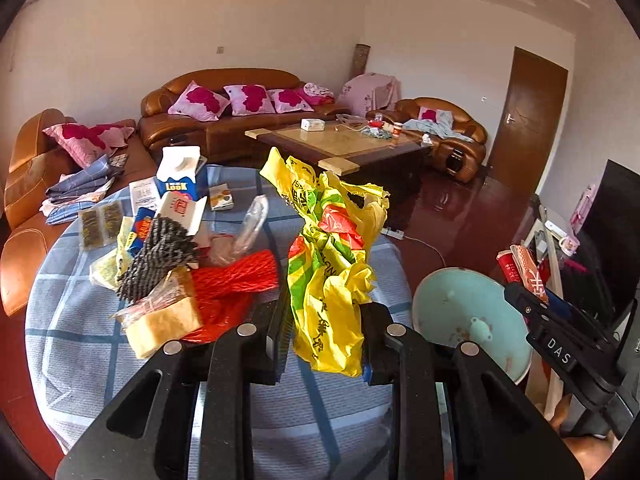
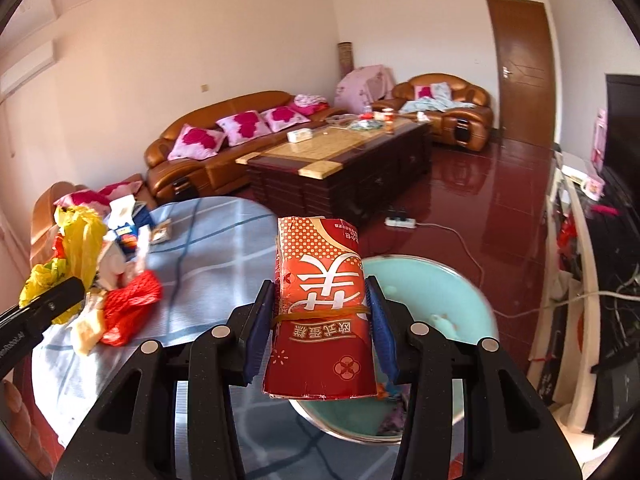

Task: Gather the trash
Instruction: 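Open both tools over the mint-green bucket to drop the bag and packet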

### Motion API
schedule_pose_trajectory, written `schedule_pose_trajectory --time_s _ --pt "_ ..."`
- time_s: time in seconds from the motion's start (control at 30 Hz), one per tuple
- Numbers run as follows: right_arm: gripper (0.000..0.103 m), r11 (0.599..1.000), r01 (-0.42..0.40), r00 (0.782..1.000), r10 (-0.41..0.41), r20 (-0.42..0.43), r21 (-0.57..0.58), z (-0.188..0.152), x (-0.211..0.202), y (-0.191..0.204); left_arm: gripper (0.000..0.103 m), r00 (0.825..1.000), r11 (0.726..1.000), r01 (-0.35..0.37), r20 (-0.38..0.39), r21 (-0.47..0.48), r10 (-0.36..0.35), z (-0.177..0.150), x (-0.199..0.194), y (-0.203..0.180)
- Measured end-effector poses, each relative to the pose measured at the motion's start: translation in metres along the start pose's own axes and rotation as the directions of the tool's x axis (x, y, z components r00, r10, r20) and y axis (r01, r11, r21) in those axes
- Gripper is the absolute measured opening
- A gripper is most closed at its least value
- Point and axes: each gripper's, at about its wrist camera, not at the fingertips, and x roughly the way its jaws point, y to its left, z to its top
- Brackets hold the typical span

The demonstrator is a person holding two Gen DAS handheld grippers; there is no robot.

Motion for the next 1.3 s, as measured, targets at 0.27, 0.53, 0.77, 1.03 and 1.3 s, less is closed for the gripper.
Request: schedule_pose_trajectory --time_s 0.27,0.53,0.77,1.03,1.3 --pt "0.045 0.993 0.074 0.997 -0.074 -0.003 0.098 -0.008 0.007 -0.057 0.026 0.998 0.996 0.052 -0.047 0.070 -0.048 -0.005 0.022 -0.053" --pt "0.045 0.980 0.121 0.992 -0.116 -0.041 0.159 -0.017 0.020 -0.098 0.026 0.991 0.986 0.093 -0.103 0.137 -0.079 -0.011 0.051 -0.098" --pt "0.045 0.972 0.142 0.989 -0.129 -0.077 0.187 -0.026 0.031 -0.118 0.026 0.982 0.974 0.132 -0.157 0.187 -0.103 -0.025 0.073 -0.136" --pt "0.045 0.972 0.140 0.986 -0.118 -0.122 0.191 -0.033 0.044 -0.120 0.026 0.962 0.967 0.155 -0.255 0.201 -0.102 -0.045 0.105 -0.160" --pt "0.046 0.974 0.117 0.983 -0.086 -0.161 0.194 -0.039 0.053 -0.119 0.026 0.946 0.964 0.170 -0.309 0.206 -0.100 -0.055 0.122 -0.169"
